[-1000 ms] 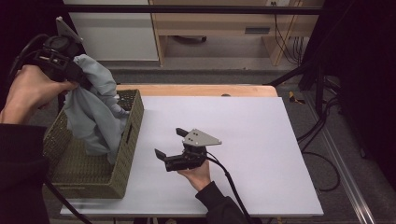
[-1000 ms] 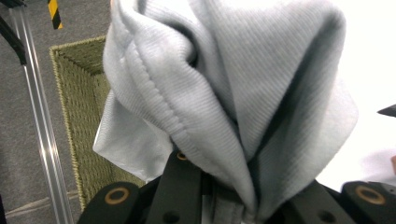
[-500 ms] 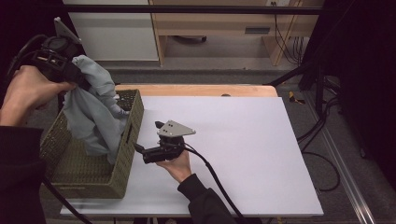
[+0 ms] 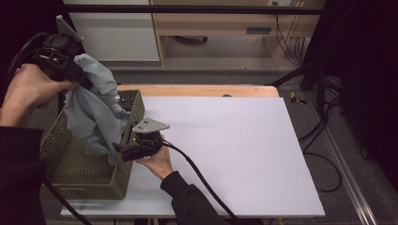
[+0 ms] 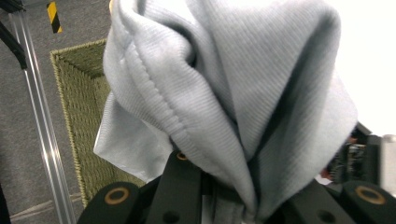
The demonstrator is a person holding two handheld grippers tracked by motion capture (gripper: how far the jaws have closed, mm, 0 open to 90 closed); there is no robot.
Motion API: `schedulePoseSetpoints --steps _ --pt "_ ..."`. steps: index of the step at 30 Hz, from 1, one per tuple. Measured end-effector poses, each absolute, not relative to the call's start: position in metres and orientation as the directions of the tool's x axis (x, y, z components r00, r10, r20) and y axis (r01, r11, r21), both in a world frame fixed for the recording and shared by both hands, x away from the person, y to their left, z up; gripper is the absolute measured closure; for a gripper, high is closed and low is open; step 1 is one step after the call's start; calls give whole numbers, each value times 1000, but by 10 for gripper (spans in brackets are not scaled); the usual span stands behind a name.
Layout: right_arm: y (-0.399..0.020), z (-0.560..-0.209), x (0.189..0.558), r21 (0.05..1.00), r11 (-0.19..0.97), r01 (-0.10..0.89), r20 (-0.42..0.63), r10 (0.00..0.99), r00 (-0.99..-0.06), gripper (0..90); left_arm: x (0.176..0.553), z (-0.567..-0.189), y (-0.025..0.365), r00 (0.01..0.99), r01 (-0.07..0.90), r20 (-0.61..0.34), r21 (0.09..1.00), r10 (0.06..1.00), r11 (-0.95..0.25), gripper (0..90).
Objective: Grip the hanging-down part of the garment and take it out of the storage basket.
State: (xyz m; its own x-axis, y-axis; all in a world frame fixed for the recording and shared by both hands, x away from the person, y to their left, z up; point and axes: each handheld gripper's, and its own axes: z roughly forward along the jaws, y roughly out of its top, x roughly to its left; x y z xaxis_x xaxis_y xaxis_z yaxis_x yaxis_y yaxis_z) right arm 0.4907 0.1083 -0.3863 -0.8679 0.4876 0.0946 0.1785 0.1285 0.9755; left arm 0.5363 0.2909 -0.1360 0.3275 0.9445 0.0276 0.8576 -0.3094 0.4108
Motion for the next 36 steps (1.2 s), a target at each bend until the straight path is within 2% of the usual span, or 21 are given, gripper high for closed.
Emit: schedulePoseSetpoints --steps 3,13,17,18,19,23,24,25,26,27,29,36 --pt "115 -390 493 977 143 161 75 475 -877 35 536 -136 291 330 858 27 409 944 -312 814" --pt "143 -400 503 955 182 233 127 458 -880 44 536 -137 294 325 859 29 410 945 -307 814" --pt "152 -400 507 951 196 238 126 458 -880 93 535 -136 295 324 858 28 413 946 -305 814" --pt "153 -400 508 950 199 239 126 457 -880 117 535 -136 296 326 857 28 413 945 -307 814" --pt "155 -400 509 949 202 243 131 449 -884 231 535 -136 296 325 857 28 414 945 -307 814" --pt "154 -402 510 948 218 231 117 437 -892 535 535 -138 297 325 859 28 410 945 -307 814" --pt "154 -402 510 948 218 231 117 437 -892 535 535 -138 297 325 859 28 410 945 -307 814" --pt "154 -403 511 945 226 239 124 427 -896 681 535 -139 297 326 859 28 409 945 -308 814" --pt "153 -403 512 943 227 245 131 426 -895 749 536 -139 297 325 860 28 408 945 -308 814" --pt "153 -403 512 943 227 245 131 426 -895 749 536 -139 297 325 860 28 408 945 -308 814" --pt "150 -402 514 936 226 270 158 417 -895 861 536 -139 296 324 859 28 410 946 -306 814" --pt "139 -395 515 939 215 268 161 413 -896 874 533 -135 297 323 851 30 427 946 -304 815"
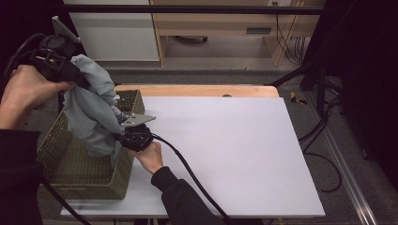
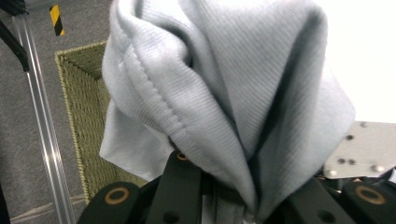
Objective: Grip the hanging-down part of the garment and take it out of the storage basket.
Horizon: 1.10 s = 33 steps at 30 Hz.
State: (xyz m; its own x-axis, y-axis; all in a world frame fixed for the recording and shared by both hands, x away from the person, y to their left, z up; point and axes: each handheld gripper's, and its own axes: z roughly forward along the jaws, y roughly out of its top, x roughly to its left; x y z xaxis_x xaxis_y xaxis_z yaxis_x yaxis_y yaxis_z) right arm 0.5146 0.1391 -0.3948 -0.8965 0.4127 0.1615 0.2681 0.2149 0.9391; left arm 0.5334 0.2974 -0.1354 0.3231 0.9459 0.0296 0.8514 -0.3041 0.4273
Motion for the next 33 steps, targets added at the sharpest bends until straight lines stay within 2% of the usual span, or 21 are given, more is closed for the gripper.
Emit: schedulePoseSetpoints --steps 13,24,33 --pt "79 -346 499 979 114 168 106 420 -901 877 531 -137 298 324 846 23 441 946 -301 816" --pt "37 -314 490 989 89 116 62 464 -884 878 531 -140 298 331 843 11 447 944 -300 816" --pt "26 -299 478 991 113 72 10 471 -882 878 529 -140 294 343 836 7 453 939 -309 816"
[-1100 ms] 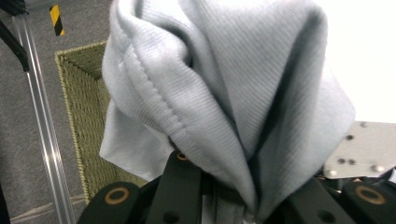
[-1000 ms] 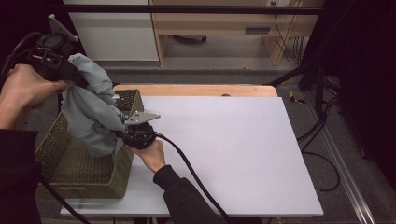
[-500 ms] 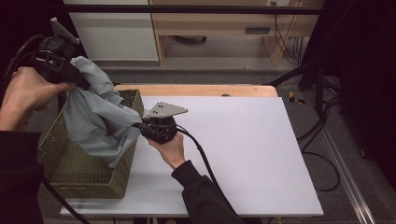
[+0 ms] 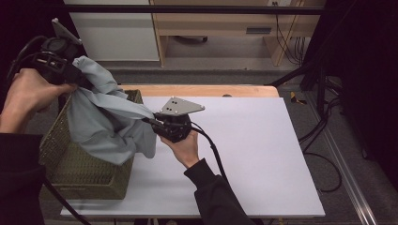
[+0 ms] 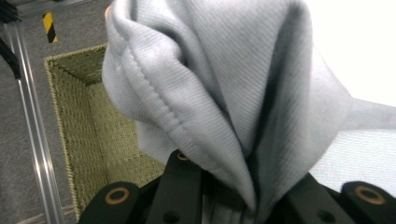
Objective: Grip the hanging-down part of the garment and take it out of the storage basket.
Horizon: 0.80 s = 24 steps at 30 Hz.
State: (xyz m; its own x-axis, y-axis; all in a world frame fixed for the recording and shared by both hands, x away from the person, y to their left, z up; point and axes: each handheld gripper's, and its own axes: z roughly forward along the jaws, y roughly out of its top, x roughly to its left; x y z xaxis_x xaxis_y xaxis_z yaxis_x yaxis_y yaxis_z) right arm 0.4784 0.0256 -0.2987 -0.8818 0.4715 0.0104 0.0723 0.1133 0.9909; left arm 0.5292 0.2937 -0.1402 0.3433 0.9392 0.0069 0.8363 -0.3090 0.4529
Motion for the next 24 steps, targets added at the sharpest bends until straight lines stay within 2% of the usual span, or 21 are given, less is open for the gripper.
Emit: schedulePoseSetpoints --steps 11,24 --pt "4 -272 470 999 51 9 -18 507 -862 879 529 -139 288 361 827 -10 465 932 -315 815" --pt "-7 -259 461 998 -2 -61 -50 533 -845 879 528 -137 274 382 818 -11 470 924 -332 815"
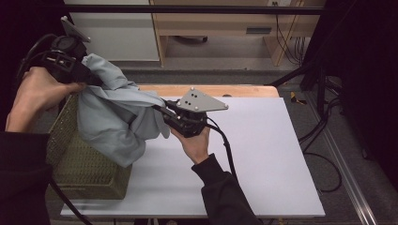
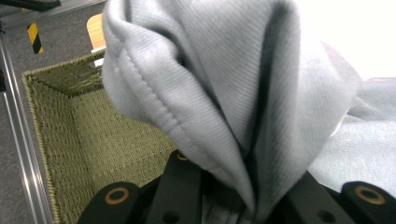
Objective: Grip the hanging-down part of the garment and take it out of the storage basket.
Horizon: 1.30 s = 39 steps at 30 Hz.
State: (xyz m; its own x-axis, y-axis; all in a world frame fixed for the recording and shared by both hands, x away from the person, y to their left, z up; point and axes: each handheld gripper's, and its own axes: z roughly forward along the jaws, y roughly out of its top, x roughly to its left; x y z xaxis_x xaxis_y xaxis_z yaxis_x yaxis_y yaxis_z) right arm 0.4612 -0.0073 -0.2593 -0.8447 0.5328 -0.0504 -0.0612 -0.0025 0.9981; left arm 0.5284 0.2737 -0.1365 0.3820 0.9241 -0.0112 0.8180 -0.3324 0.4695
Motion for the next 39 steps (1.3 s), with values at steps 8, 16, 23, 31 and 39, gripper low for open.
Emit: schedulePoseSetpoints --steps 8,16,23,31,39 --pt "-10 -256 458 995 -44 -92 -53 545 -836 878 529 -137 270 399 812 -13 469 917 -347 814" --pt "-13 -275 466 999 18 -33 -37 534 -845 874 530 -139 272 390 819 -9 460 921 -343 814" --pt "-14 -302 470 998 46 32 3 527 -850 866 531 -144 268 394 822 -4 449 919 -350 814" --pt "-5 -347 478 986 92 135 67 525 -848 818 533 -150 263 399 824 3 438 917 -360 815" --pt "4 -370 482 973 129 194 100 519 -849 656 534 -154 263 406 821 16 432 914 -372 816"
